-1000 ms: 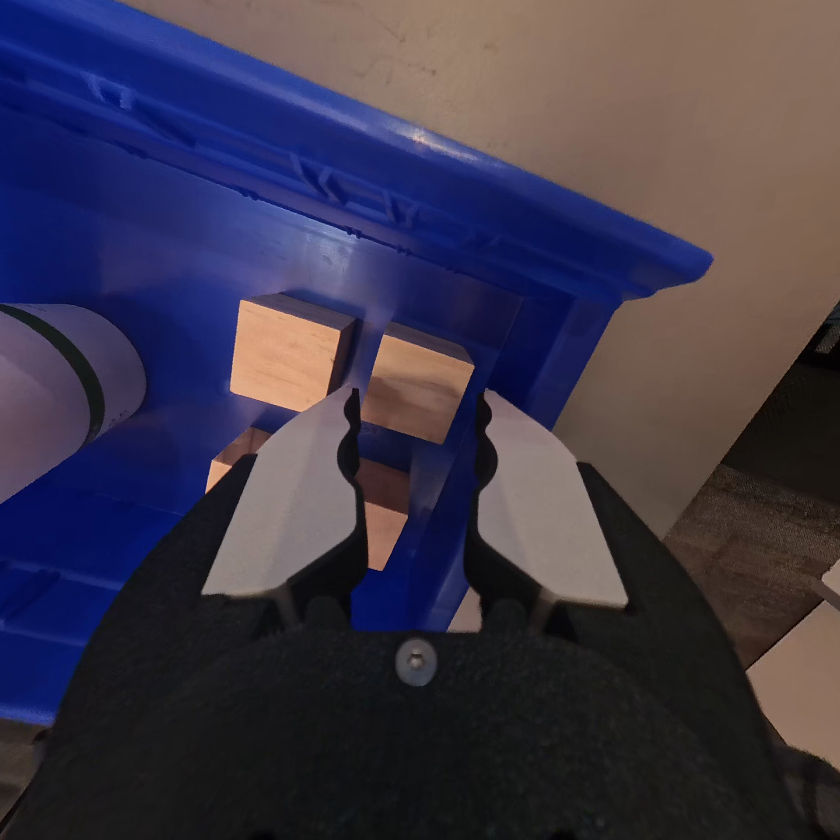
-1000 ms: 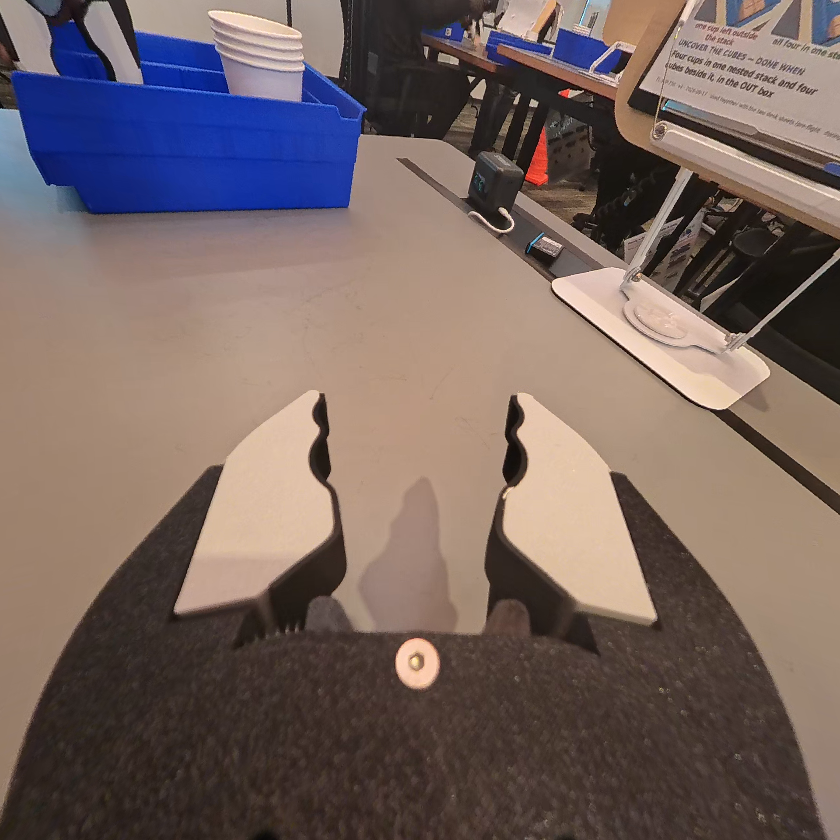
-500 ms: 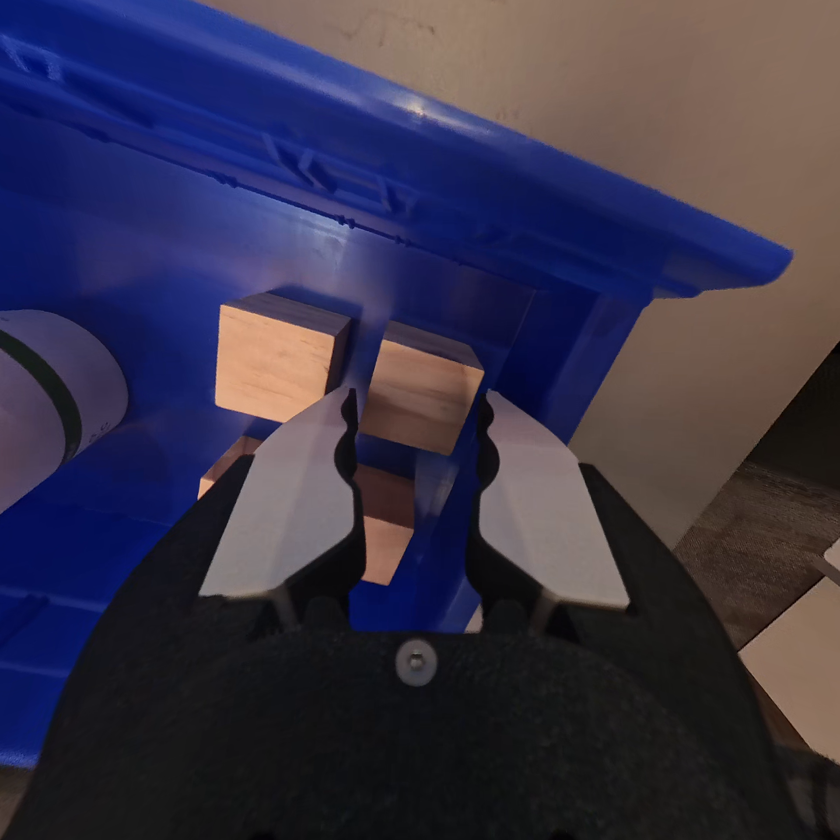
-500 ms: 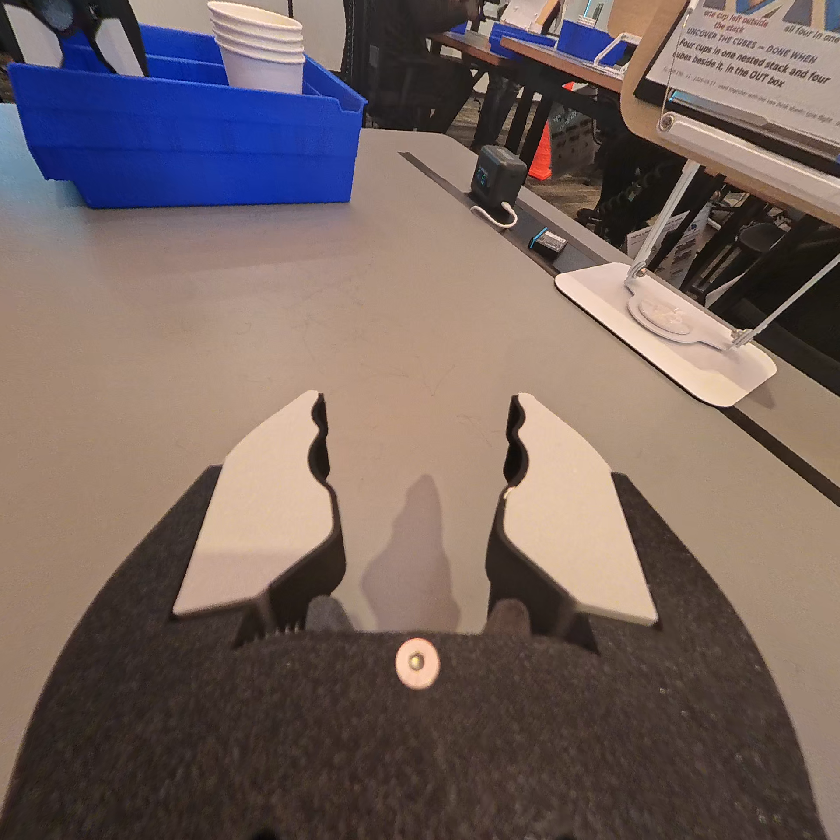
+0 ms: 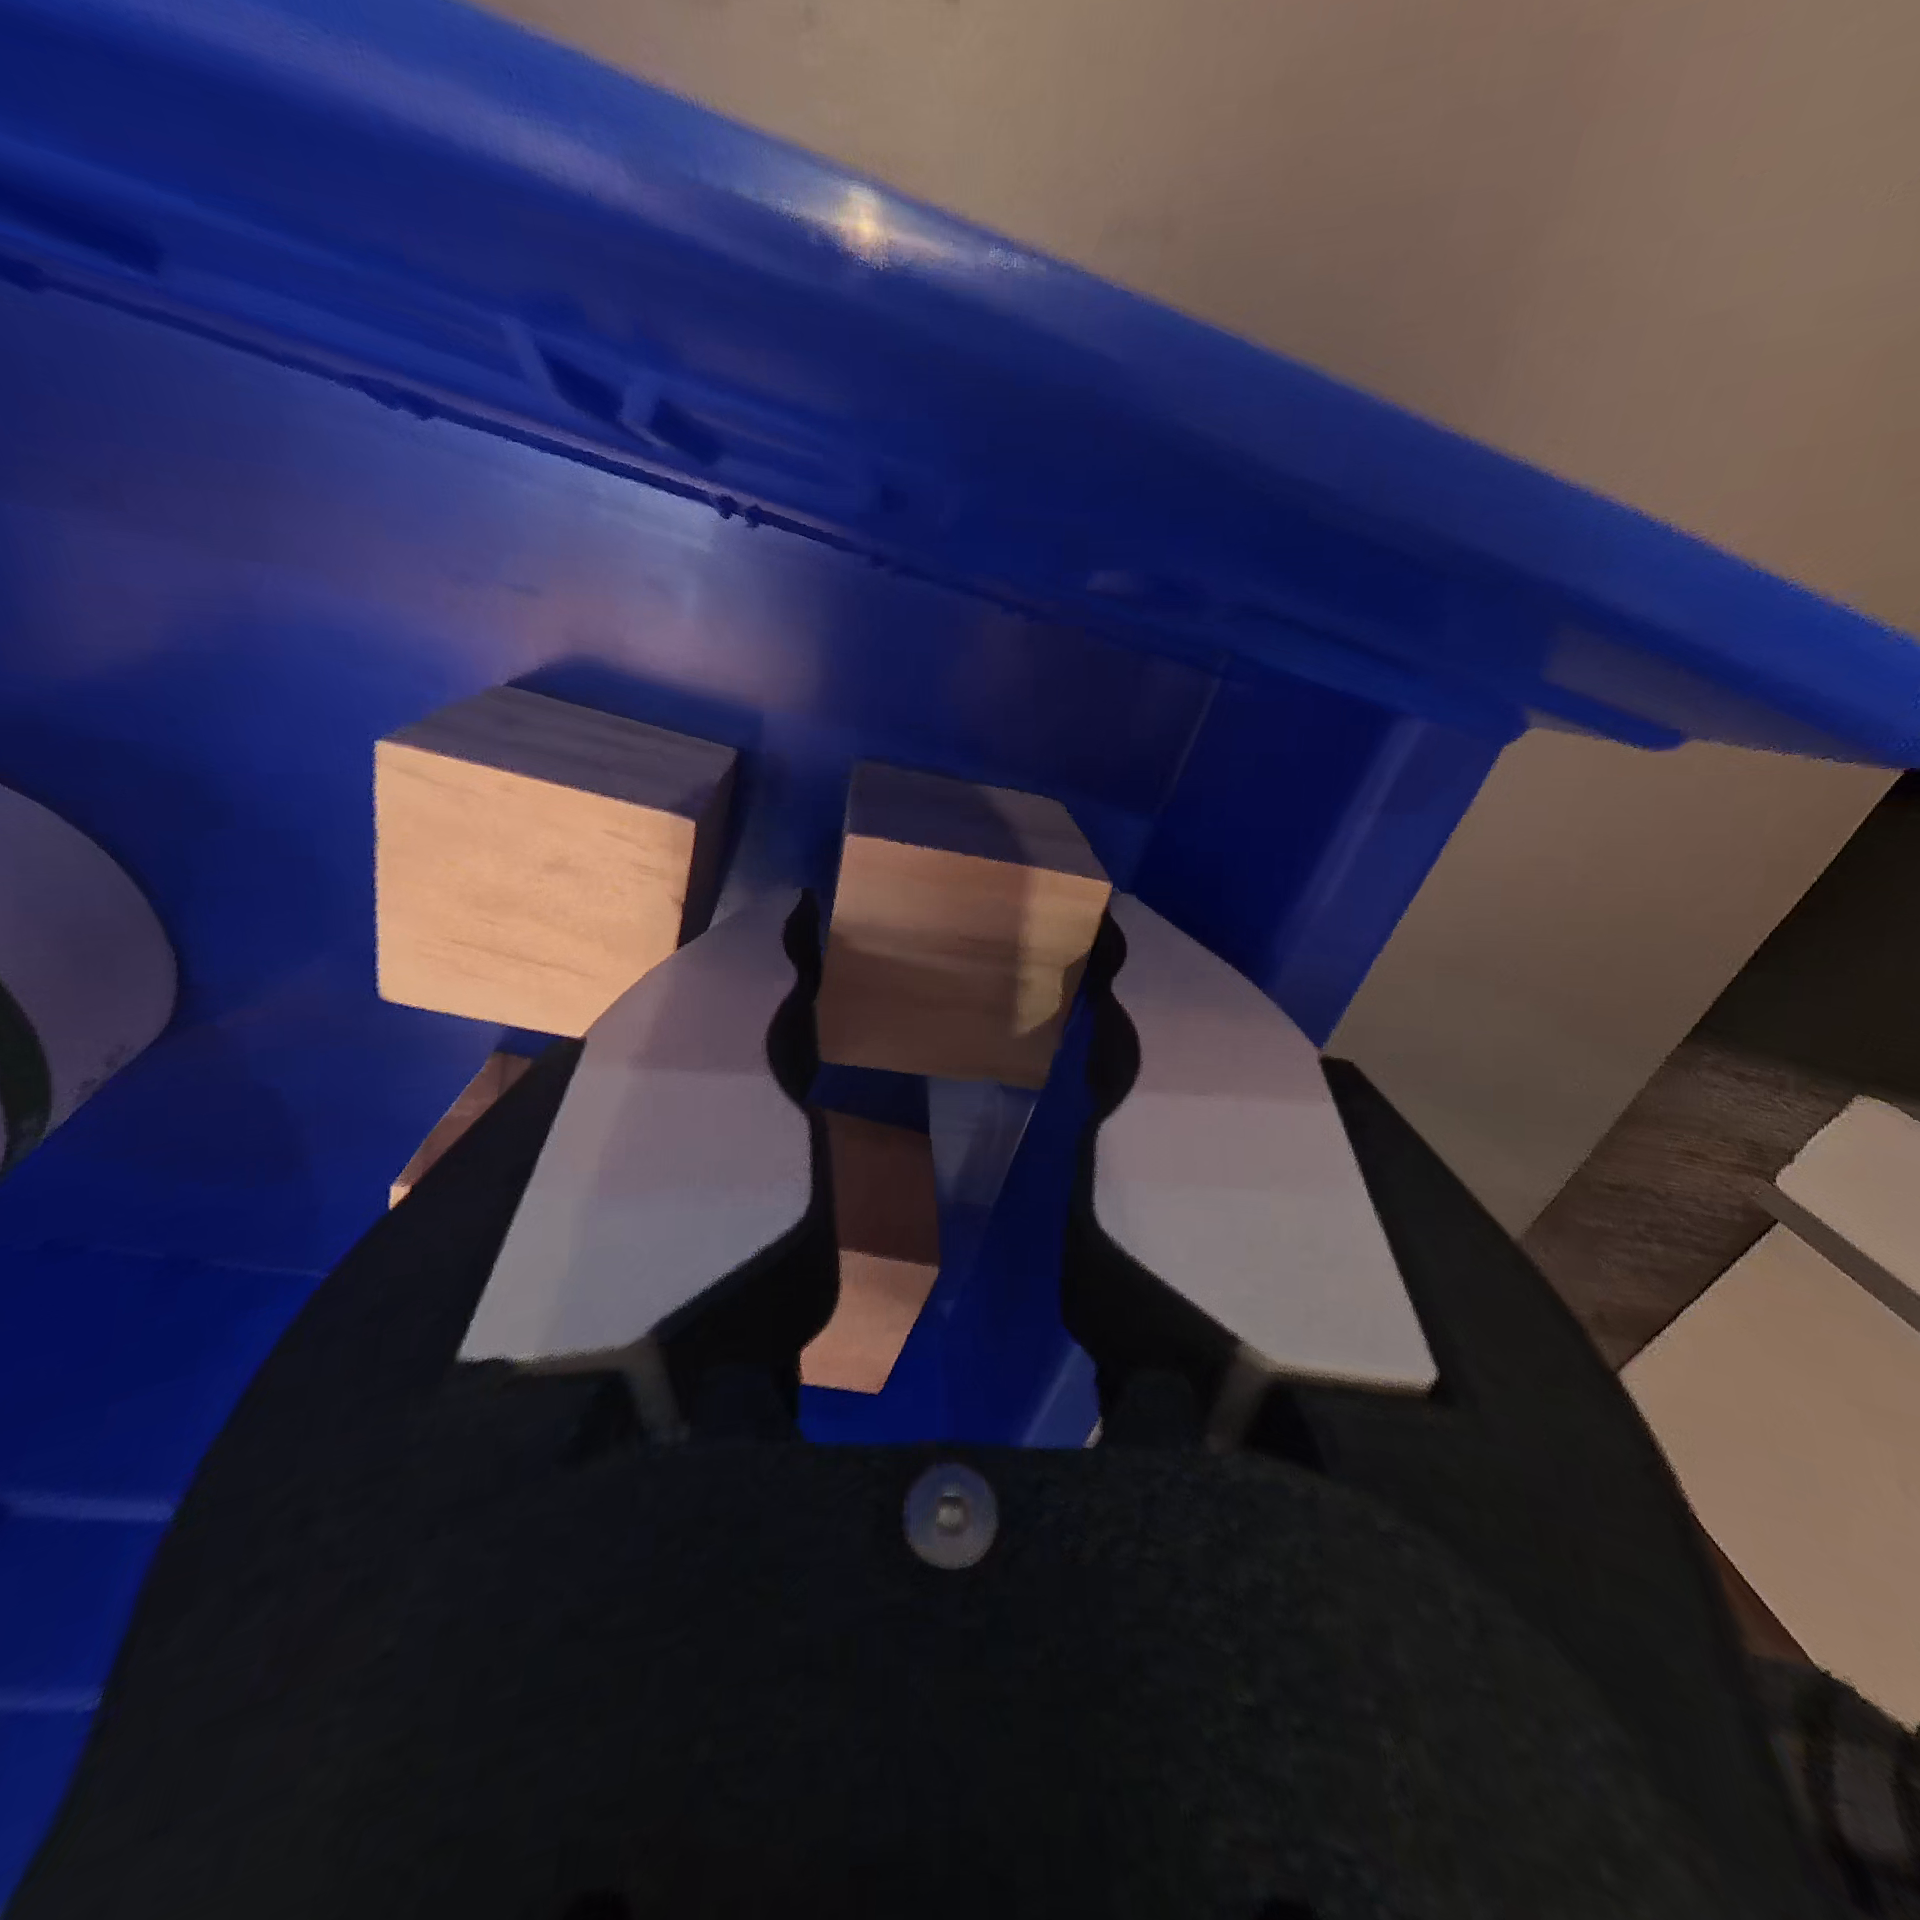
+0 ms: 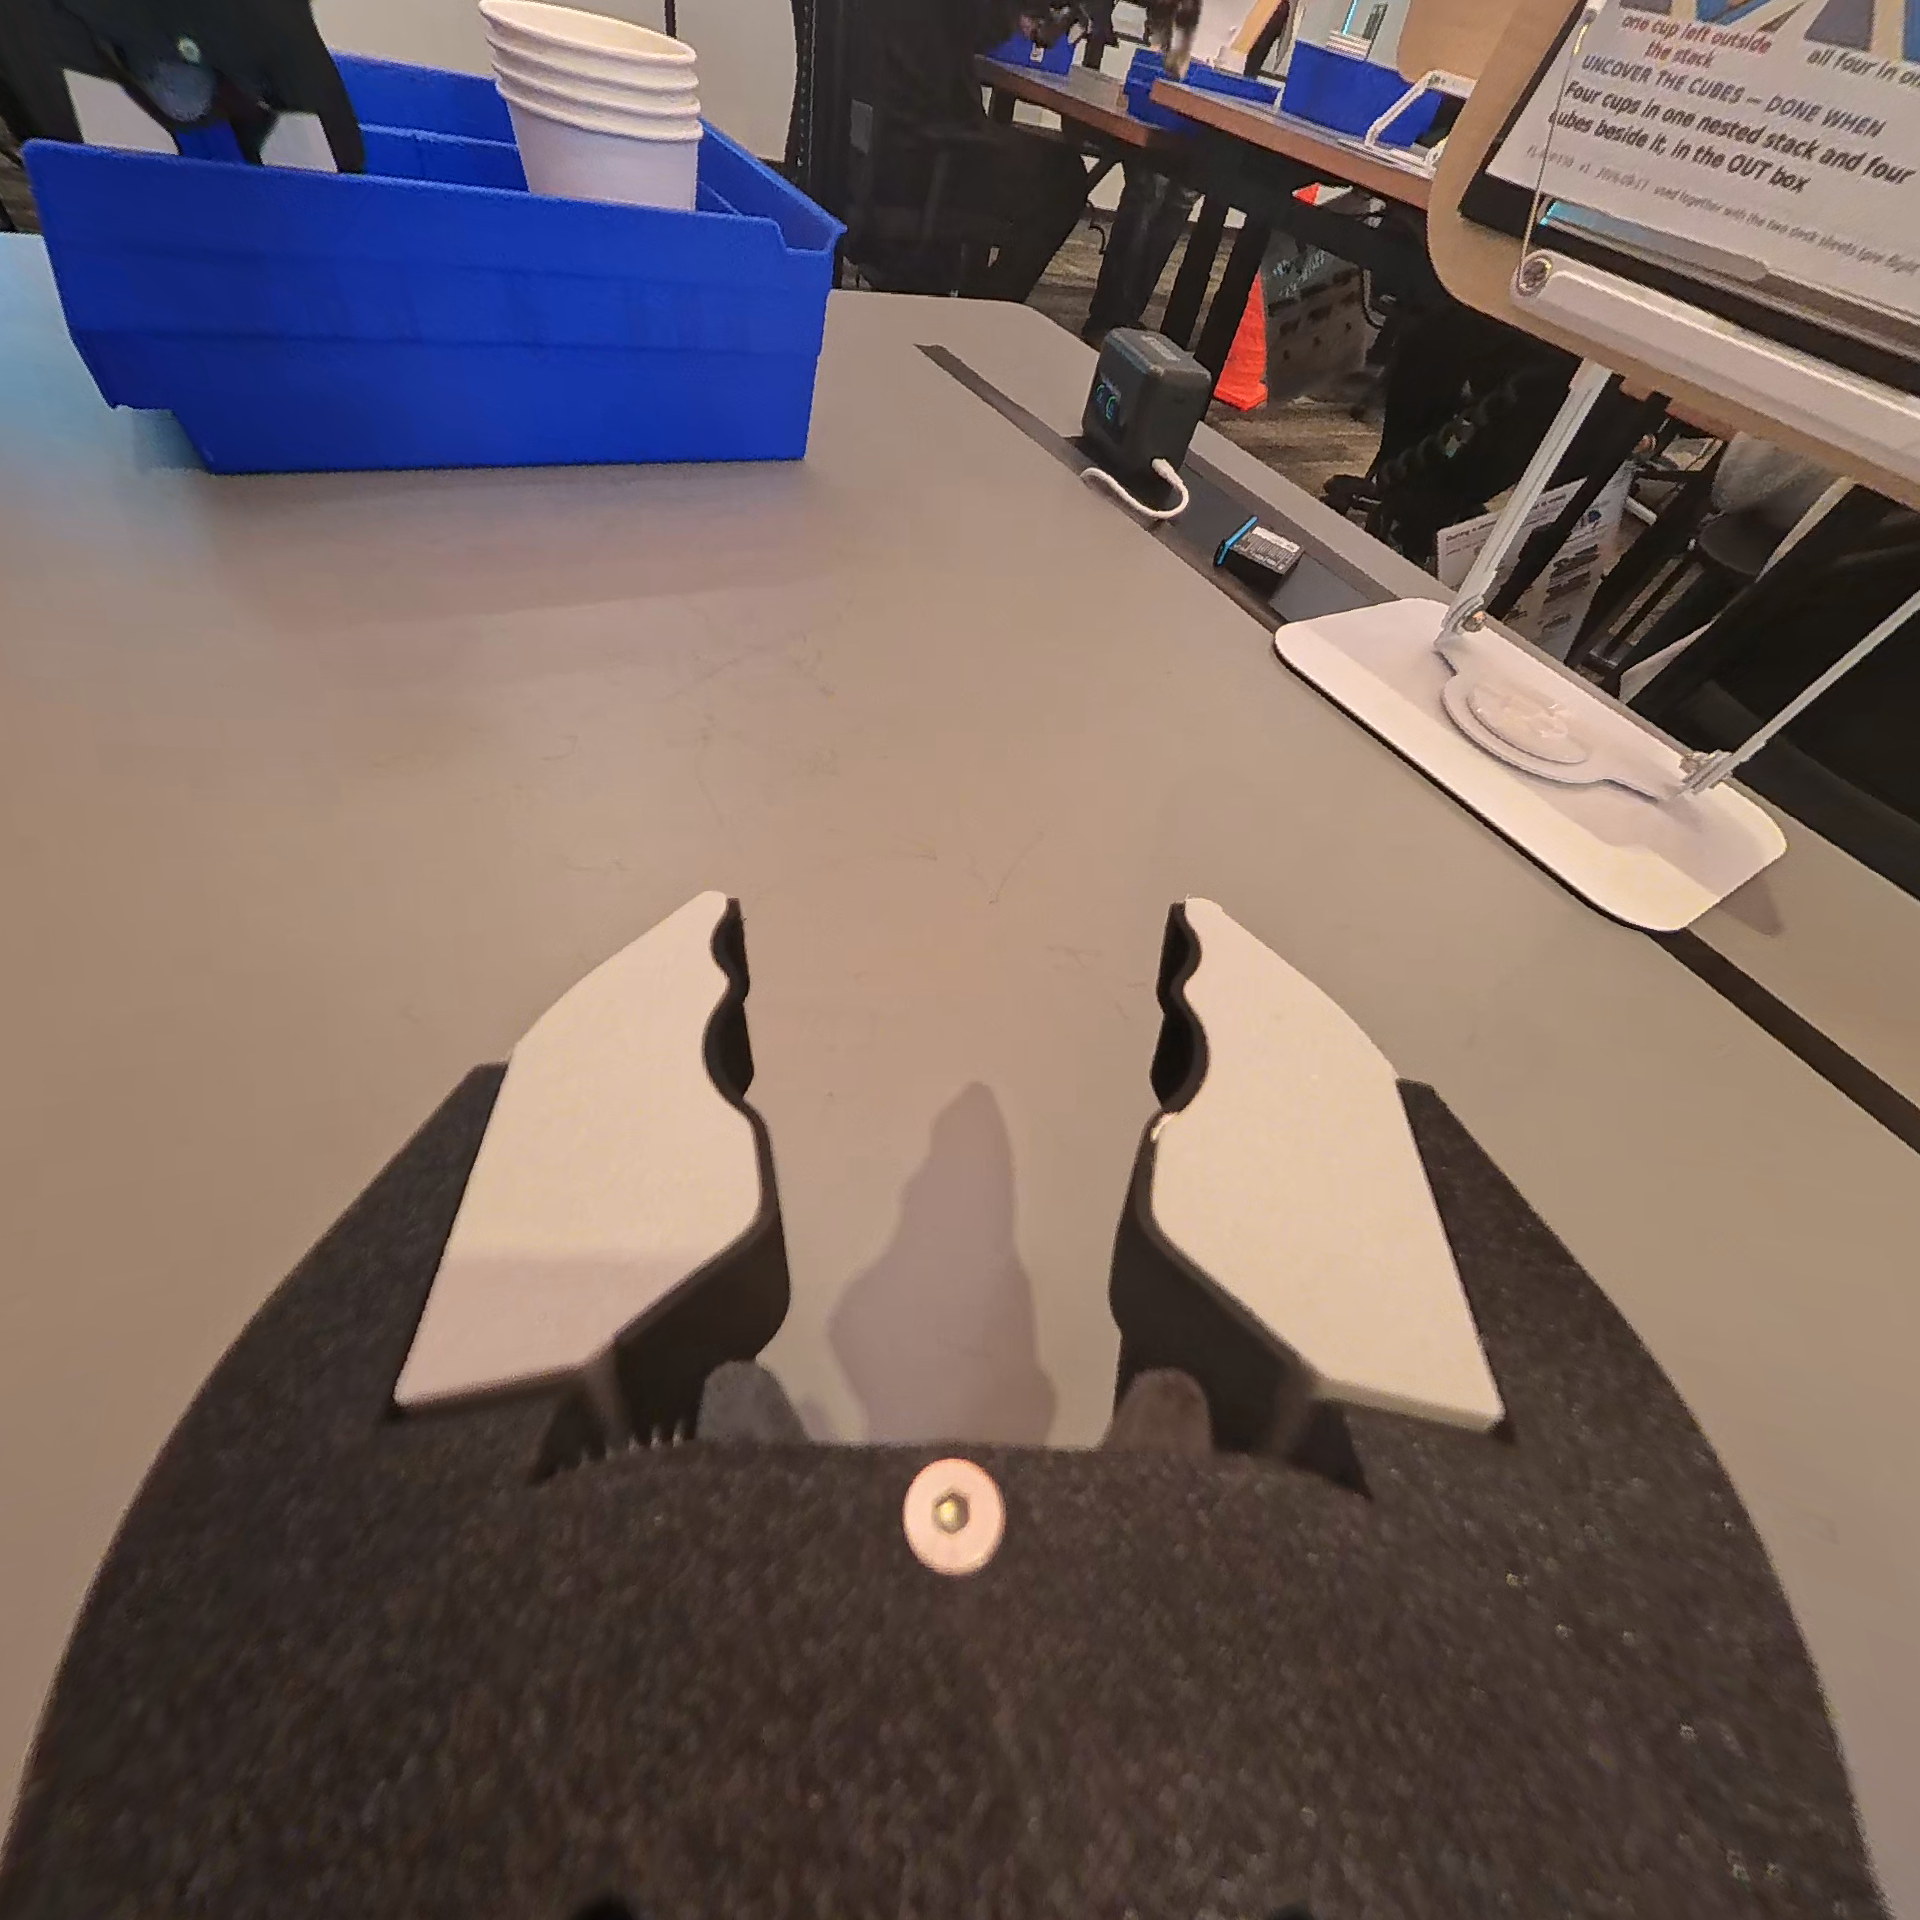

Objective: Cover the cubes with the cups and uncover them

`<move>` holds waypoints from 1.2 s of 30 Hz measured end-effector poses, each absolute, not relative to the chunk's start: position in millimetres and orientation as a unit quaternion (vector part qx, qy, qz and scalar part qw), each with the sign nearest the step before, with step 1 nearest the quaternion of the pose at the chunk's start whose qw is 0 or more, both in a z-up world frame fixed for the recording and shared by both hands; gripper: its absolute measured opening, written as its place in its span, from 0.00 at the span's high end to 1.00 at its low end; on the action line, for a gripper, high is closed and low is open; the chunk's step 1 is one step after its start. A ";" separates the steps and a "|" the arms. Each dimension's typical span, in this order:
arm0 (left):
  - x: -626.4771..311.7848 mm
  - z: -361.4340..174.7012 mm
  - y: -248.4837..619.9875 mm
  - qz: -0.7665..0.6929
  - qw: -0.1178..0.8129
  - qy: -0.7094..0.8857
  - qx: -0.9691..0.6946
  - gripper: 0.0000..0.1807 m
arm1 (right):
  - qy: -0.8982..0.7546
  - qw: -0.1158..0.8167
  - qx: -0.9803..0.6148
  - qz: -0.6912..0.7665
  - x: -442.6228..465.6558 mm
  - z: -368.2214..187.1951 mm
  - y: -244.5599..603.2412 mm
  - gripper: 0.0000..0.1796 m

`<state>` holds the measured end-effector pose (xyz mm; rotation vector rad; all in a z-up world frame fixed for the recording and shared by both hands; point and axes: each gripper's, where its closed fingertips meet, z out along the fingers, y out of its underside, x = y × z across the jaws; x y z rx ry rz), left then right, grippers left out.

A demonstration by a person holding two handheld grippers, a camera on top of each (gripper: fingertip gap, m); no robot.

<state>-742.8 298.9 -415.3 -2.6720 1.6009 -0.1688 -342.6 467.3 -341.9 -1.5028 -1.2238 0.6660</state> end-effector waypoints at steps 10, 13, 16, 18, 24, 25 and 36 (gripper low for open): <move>-743.6 -418.7 299.3 -0.046 -0.002 0.518 -0.854 0.74 | -0.510 0.519 -0.627 0.278 -342.3 -341.8 467.2 0.58; -744.4 -418.6 298.6 -0.047 -0.005 0.516 -0.856 0.74 | -0.510 0.519 -0.627 0.279 -342.5 -341.7 466.9 0.58; -744.6 -417.2 297.4 -0.052 -0.005 0.511 -0.858 0.74 | -0.510 0.517 -0.628 0.280 -342.6 -342.4 467.1 0.58; -744.4 -413.7 298.3 -0.055 0.003 0.507 -0.860 0.74 | -0.511 0.516 -0.628 0.280 -342.9 -343.1 466.9 0.58; -748.5 -401.6 300.7 -0.047 0.015 0.500 -0.865 0.74 | -0.512 0.513 -0.629 0.281 -343.6 -344.7 466.5 0.58; -749.0 -399.9 300.7 -0.045 0.016 0.498 -0.866 0.74 | -0.511 0.513 -0.629 0.282 -343.4 -344.5 466.5 0.58; -755.1 -374.7 302.8 -0.019 0.034 0.484 -0.874 0.74 | -0.511 0.515 -0.625 0.287 -344.0 -341.0 464.2 0.59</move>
